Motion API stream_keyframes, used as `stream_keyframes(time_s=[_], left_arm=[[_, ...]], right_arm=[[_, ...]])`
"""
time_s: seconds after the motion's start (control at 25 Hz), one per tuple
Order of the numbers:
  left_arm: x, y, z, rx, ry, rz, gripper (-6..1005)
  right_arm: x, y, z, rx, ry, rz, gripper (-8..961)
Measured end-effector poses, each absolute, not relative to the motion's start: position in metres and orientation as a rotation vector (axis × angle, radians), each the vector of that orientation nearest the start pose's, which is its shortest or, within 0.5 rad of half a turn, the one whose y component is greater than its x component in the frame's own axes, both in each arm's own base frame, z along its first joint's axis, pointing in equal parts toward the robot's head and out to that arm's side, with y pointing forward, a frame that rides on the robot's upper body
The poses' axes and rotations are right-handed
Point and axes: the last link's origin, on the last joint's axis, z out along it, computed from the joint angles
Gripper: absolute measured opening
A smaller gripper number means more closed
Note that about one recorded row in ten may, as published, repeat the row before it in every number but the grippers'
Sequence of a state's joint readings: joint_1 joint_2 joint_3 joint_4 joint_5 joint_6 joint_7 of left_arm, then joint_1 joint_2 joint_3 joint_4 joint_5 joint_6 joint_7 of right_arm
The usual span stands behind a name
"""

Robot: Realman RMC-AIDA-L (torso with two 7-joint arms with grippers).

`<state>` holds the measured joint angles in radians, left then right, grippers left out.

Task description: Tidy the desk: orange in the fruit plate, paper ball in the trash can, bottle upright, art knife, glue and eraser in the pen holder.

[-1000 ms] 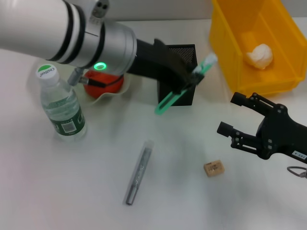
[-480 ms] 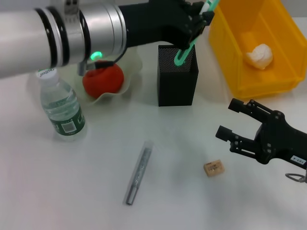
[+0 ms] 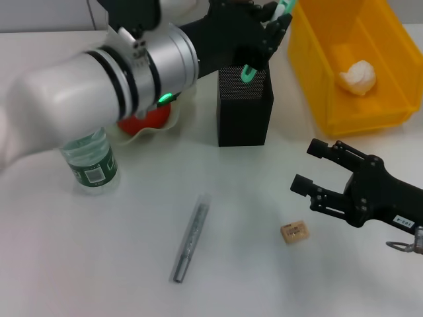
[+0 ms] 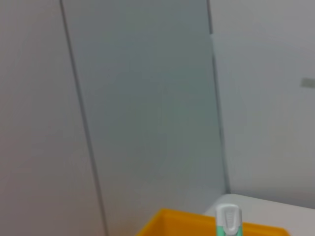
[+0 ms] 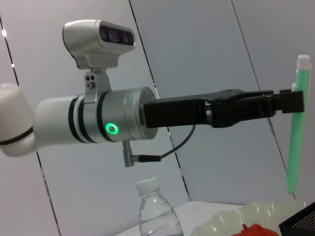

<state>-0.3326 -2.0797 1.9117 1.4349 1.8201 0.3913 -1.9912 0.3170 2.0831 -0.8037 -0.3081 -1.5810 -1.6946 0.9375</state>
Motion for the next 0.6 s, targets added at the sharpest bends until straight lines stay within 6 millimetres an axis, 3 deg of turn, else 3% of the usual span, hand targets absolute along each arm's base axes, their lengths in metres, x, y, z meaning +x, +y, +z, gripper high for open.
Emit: stream_keyframes(time_s=[0.6], left_arm=[[-0.1,0.35,-0.094,-2.292,-0.252,-0.53,195]], right_arm=[[0.288,0.245,-0.031,-2.455,0.594,1.195,827]])
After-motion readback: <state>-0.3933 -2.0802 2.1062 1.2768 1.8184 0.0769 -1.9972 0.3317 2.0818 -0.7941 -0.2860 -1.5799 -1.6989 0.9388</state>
